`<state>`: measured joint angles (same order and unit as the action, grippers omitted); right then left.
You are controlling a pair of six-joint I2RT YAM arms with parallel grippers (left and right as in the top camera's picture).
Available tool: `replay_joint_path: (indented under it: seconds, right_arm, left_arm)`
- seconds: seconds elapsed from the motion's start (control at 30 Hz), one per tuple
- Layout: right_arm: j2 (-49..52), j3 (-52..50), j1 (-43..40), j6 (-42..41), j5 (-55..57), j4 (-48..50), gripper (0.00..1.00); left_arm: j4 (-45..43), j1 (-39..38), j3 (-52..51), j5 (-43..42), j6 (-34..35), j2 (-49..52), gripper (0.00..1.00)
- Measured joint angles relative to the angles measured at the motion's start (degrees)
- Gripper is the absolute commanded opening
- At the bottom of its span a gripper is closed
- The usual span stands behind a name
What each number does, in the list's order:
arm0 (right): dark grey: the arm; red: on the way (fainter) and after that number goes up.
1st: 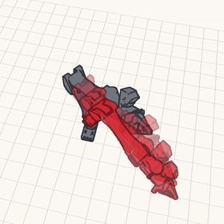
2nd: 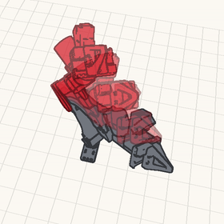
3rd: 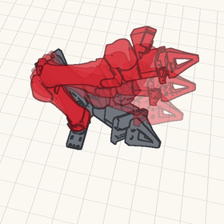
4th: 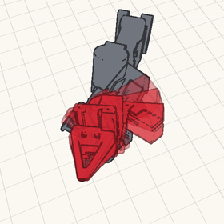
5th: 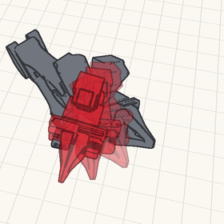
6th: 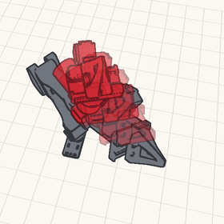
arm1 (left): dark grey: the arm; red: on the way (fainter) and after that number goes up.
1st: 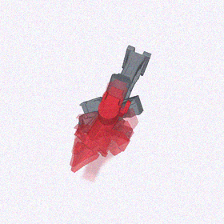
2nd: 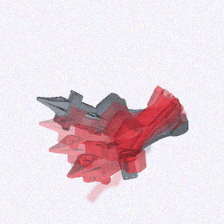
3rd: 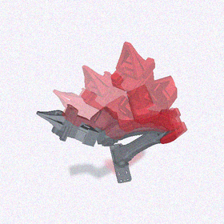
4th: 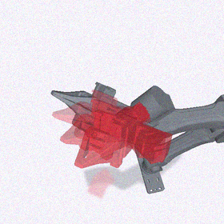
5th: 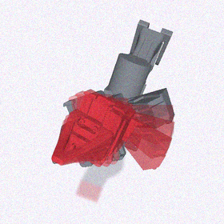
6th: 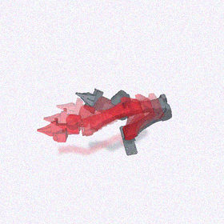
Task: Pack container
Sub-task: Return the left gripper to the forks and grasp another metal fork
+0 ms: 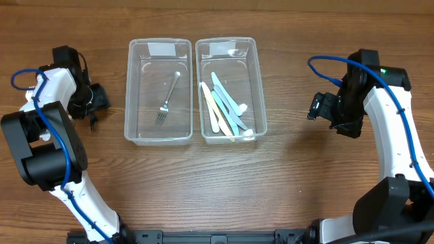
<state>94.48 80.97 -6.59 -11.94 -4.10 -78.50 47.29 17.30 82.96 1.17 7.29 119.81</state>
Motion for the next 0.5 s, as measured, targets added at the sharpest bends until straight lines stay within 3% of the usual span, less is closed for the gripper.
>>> replay_joint_path:
  seconds: [0.5]
  right_arm:
    - [0.0,0.0,0.0,0.0,0.0,0.0,0.88]
  left_arm:
    - [0.0,0.1,0.0,0.1,0.0,0.0,0.05]
